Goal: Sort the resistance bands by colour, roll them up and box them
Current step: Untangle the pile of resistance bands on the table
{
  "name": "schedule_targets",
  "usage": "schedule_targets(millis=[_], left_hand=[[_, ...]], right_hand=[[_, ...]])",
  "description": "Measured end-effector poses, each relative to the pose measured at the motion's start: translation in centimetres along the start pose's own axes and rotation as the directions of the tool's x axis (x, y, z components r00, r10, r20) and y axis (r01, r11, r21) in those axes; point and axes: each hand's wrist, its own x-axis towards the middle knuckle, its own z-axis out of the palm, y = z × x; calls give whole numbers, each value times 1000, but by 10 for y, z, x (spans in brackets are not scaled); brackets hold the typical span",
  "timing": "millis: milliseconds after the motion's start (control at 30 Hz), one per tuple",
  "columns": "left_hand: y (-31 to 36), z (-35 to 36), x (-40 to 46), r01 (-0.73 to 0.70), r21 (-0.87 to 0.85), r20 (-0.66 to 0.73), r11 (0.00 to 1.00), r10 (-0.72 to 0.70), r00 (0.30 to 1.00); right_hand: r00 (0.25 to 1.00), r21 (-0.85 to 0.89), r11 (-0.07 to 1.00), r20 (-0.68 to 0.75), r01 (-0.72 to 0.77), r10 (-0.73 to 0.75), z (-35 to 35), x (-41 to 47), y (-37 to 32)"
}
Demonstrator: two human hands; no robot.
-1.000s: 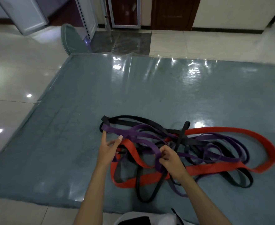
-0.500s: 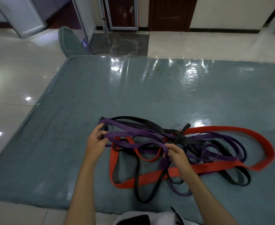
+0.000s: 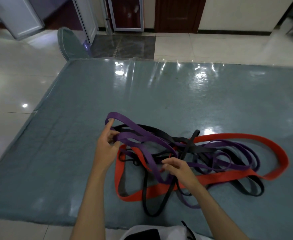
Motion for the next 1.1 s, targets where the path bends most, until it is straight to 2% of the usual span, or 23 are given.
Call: schedule_targets(millis=[100, 233, 333, 467, 600, 733, 867, 967, 1100], left_hand=[[6, -1, -1, -60, 44, 4, 997, 60, 998], [15, -1, -2, -124, 52, -73, 991, 128, 989], [25, -4, 0, -197, 63, -103, 978, 203, 974], [38, -3, 2, -269, 92, -25, 959, 272, 962], [40, -1, 7, -300, 141, 118, 943, 285, 951], [47, 1, 8, -325, 126, 159, 937, 305, 939], [44, -6, 15, -350, 204, 167, 914, 320, 933], [36, -14, 19, -318, 173, 110, 932, 302, 947], [31, -17, 24, -299, 112, 41, 948, 296, 954]], right_hand=[[992, -59, 998, -118, 31, -37, 1, 1, 6], [920, -234, 969, -359, 78, -160, -4, 6, 5], [904, -331, 939, -368, 90, -216, -12, 19, 2], [941, -440, 874, -156, 205, -300, -6, 42, -30], [942, -378, 863, 121, 334, -312, 9, 72, -83], [903, -347, 882, 394, 318, -171, 26, 101, -119], [911, -504, 819, 409, 274, -53, 30, 116, -122], [895, -486, 842, 446, 235, 8, 25, 114, -125], [826, -418, 899, 546, 128, 136, 23, 112, -137]])
